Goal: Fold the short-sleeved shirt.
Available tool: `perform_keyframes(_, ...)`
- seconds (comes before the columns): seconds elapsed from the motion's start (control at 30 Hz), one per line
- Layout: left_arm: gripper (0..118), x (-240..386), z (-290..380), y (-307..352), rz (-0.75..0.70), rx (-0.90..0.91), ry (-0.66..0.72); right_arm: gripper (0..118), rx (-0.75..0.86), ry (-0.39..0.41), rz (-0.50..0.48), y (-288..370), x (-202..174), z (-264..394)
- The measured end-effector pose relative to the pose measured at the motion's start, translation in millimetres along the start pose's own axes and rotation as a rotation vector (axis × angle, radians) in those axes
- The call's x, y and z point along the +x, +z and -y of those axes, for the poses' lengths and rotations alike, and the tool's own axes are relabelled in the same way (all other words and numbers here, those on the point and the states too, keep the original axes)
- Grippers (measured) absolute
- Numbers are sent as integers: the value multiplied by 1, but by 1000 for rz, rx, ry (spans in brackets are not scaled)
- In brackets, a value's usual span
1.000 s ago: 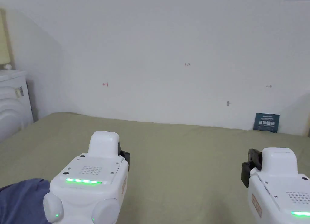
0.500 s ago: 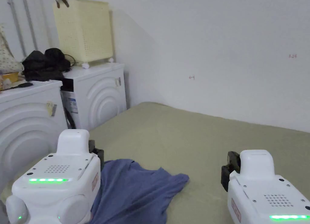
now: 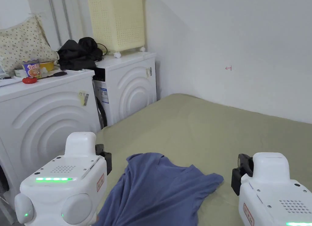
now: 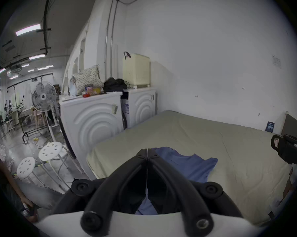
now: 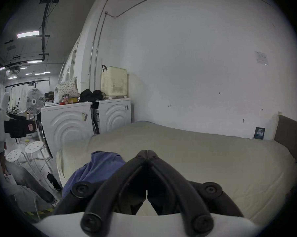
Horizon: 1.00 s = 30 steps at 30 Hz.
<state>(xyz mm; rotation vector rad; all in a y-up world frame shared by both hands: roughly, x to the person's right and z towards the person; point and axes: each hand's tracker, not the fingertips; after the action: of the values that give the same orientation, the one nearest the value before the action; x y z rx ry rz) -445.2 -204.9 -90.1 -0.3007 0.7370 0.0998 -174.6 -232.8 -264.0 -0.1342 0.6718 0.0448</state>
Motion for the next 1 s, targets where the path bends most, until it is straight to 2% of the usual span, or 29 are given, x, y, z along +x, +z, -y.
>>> perform_keyframes(0.17,0,33,15,-59,111,-139,-29,0,-45,5,16,-7,15,18)
perform_keyframes(0.33,0,72,64,-158,248,-411,42,0,-147,-22,34,-13,35,55)
perform_keyframes(0.47,0,105,103,-218,274,-562,-67,0,-216,-24,45,-14,49,86)
perform_keyframes(0.63,0,128,127,-248,307,-666,-24,0,-308,-40,52,-26,61,119)
perform_keyframes(0.7,2,136,131,-249,322,-686,-80,0,-321,-46,53,-30,62,128)
perform_keyframes(0.73,17,140,132,-248,315,-683,-92,0,-337,-60,51,-32,62,131)
perform_keyframes(0.77,48,137,140,-261,310,-682,-98,0,-340,-70,46,-32,63,133)
perform_keyframes(0.8,87,136,142,-266,317,-681,-88,0,-345,-75,41,-33,62,135)
perform_keyframes(0.83,118,136,144,-271,326,-698,-73,0,-347,-76,39,-32,61,136)
perform_keyframes(1.0,117,145,155,-281,309,-741,-117,0,-363,-70,18,-23,57,140)
